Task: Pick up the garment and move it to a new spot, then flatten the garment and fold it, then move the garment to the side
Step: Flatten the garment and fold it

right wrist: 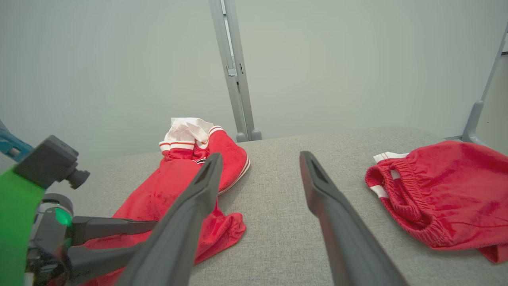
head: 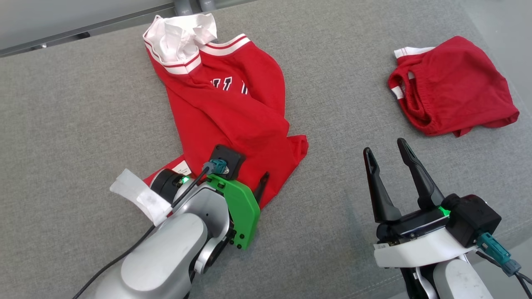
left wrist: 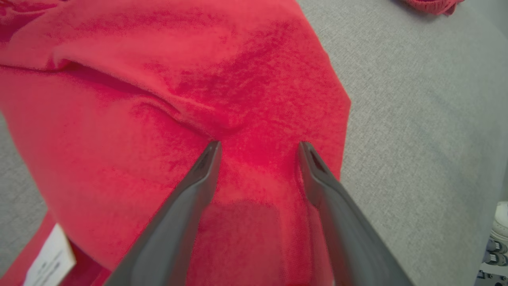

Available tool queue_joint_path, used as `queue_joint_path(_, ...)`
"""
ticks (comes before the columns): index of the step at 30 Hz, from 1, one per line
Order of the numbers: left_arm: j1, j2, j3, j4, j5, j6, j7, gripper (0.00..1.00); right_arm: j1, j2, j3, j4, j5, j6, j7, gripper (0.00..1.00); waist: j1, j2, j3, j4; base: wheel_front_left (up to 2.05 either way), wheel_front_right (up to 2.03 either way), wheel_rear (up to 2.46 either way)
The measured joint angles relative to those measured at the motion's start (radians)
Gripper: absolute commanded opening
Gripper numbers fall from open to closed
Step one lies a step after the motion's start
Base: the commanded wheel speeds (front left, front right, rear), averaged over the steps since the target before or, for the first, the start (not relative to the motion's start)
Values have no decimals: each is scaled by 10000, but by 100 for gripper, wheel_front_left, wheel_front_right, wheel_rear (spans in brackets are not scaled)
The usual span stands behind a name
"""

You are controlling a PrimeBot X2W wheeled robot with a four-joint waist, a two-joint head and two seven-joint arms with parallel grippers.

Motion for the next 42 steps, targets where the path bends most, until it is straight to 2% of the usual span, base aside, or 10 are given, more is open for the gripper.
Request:
queue_joint_path(1, 47, 23, -6, 52, -8, 10, -13, 1, 1, 0, -21, 0, 12, 0, 0, 100, 0, 0, 5, -38, 0, 0, 0)
queue_joint_path(11, 741, 692, 113, -660, -301, -84, -280, 0, 148, -2, -232, 38, 98, -2, 0, 100, 0, 0, -185, -71, 0, 0, 0)
queue_joint_path(12, 802, 771, 136, -869, -303, -65, -341, 14, 171, -2, -232, 48, 98, -2, 0, 100, 0, 0, -209, -28, 0, 0, 0)
queue_joint_path(13, 883, 823, 155, -1129, -337, -63, -345, 50, 192, 0, -224, 52, 98, 0, 0, 100, 0, 0, -233, 22, 0, 0, 0)
queue_joint_path(14, 983, 865, 157, -1367, -385, -44, -343, 98, 206, -2, -209, 61, 98, -2, 0, 100, 0, 0, -256, 71, 0, 0, 0)
queue_joint_path(22, 1361, 813, -230, -2619, -272, 372, 13, 100, 226, 0, -169, 63, 82, -2, 0, 100, -1, 0, -383, 376, 0, 0, 0)
queue_joint_path(36, 995, 844, -702, -732, 278, 272, 161, 100, 132, -4, -265, 82, 382, -2, 0, 100, 0, 0, 51, 69, 0, 0, 0)
queue_joint_path(37, 965, 844, -727, -637, 337, 272, 96, 69, 131, -2, -263, 84, 401, -2, 0, 100, 0, 0, 62, 47, 0, 0, 0)
queue_joint_path(39, 929, 842, -738, -439, 382, 272, -15, 0, 131, -2, -263, 90, 424, -2, 0, 100, 0, 0, 66, 22, 0, 0, 0)
queue_joint_path(42, 826, 865, -746, -190, 454, 224, -132, 0, 130, -2, -284, 96, 458, -2, 0, 100, 0, 0, 62, 36, 0, 0, 0)
